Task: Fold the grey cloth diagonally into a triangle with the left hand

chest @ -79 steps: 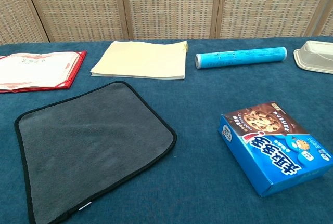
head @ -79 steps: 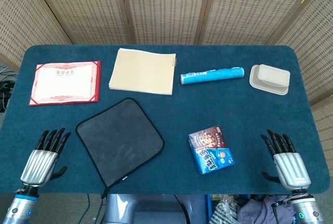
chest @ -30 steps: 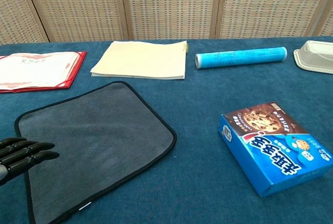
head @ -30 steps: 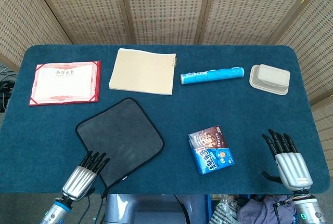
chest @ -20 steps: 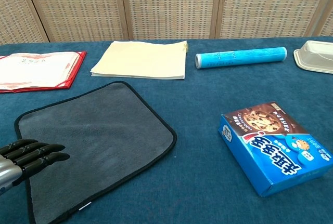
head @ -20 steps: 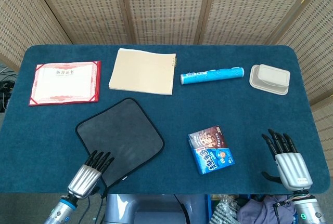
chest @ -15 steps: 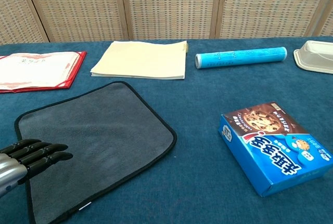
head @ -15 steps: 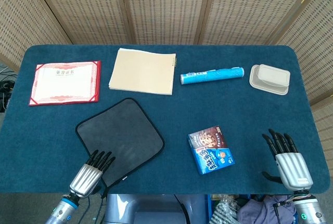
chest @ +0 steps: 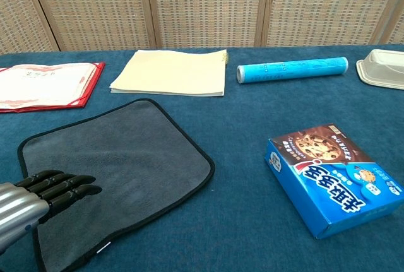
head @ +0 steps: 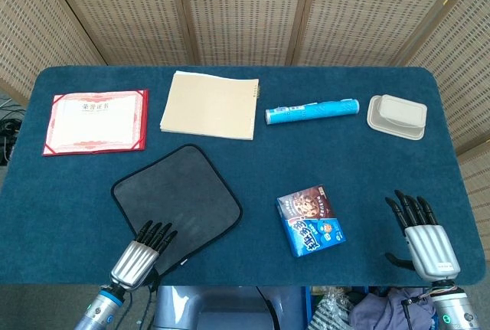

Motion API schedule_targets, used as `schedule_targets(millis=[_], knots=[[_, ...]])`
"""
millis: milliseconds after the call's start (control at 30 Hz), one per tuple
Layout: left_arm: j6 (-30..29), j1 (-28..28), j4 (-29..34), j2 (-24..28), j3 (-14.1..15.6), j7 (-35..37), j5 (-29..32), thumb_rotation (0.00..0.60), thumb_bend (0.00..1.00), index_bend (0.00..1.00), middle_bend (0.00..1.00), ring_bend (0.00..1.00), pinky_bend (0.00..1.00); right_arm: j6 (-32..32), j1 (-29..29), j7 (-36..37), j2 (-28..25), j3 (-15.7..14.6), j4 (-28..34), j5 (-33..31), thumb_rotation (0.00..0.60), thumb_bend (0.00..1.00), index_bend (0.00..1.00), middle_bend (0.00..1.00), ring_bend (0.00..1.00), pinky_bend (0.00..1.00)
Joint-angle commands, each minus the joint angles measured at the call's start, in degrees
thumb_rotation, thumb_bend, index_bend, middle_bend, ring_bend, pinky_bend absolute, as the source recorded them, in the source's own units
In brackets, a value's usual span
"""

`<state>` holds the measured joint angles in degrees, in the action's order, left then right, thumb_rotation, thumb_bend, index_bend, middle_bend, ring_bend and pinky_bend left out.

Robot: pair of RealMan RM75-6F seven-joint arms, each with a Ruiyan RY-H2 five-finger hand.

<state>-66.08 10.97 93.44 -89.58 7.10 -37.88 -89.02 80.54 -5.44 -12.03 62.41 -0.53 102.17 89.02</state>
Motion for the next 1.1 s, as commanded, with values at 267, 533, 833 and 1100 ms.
schedule_targets(millis=[267, 533, 833, 1100], knots=[[0.23, 0.58, -0.89, -1.42, -0.27, -0.87, 0.87, 0.600, 0.28, 0.00, 0.00, 0.00, 0.00, 0.32, 0.15, 0.04, -0.17, 0.02, 0.24, 0.11, 0.600, 0.00, 0.00, 0.00, 0.00, 0.00], [-0.68, 0.70, -1.38, -1.84, -0.20, -0.52, 0.19, 0.600, 0.38, 0.00, 0.00, 0.00, 0.00, 0.44, 0.22, 0.02, -0.18, 0.02, 0.29, 0.19, 0.600, 0.00, 0.00, 0.00, 0.00, 0.00], [-1.67, 0.77, -2.19, -2.00, 0.48, 1.14, -0.97, 0.600, 0.39, 0.07, 0.00, 0.00, 0.00, 0.62, 0.30, 0.12, -0.27, 0.05, 0.37, 0.29, 0.600, 0.00, 0.00, 0.00, 0.00, 0.00], [-3.42, 0.59, -3.99, -2.48, 0.83, 3.56, -2.73, 0.600, 0.39, 0.43, 0.00, 0.00, 0.00, 0.48, 0.30, 0.03, -0.27, 0.04, 0.41, 0.17, 0.600, 0.00, 0.00, 0.00, 0.00, 0.00]])
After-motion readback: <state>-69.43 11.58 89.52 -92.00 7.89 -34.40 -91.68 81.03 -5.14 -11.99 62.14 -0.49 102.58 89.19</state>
